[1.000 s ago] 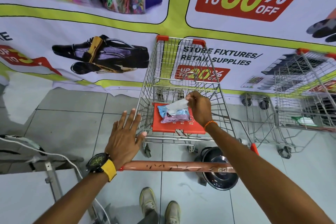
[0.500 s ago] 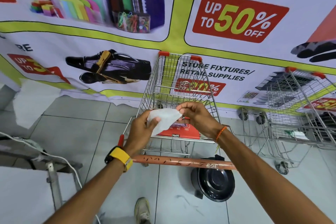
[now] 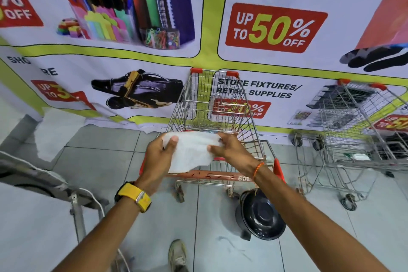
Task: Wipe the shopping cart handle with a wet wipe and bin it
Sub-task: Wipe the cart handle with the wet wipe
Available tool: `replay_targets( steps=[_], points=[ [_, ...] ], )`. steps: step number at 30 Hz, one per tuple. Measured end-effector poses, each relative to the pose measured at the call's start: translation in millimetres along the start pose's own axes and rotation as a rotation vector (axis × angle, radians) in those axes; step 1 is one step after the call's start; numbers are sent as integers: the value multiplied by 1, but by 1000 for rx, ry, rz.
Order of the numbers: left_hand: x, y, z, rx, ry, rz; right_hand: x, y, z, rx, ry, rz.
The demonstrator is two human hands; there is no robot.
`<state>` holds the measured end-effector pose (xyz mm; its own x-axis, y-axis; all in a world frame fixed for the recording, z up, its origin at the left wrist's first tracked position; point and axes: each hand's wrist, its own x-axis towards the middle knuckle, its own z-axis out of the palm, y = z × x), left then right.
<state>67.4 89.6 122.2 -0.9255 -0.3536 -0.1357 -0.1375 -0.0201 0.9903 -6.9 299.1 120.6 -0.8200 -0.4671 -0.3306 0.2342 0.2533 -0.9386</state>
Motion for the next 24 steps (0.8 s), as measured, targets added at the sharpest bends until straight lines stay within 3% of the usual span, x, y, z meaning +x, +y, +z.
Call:
replay_targets(
  steps=[3, 5, 11, 15, 20, 24],
  points=[
    [-11, -18, -10, 183, 121, -27, -13, 12, -1, 95, 21, 22],
    [-16, -37, -20, 312, 119, -60, -18, 20, 0, 41, 92, 45],
    [-20, -63, -31, 514, 28, -62, -16, 37, 13, -700, 288, -55],
    [-1, -65, -32, 724, 25, 56, -7, 51, 23, -854, 420, -60],
    [16, -67, -35, 848, -93, 89, -7, 59, 37, -997, 429, 57],
    [24, -69, -37, 872, -118, 92, -12, 66, 67, -926, 478, -258]
  ],
)
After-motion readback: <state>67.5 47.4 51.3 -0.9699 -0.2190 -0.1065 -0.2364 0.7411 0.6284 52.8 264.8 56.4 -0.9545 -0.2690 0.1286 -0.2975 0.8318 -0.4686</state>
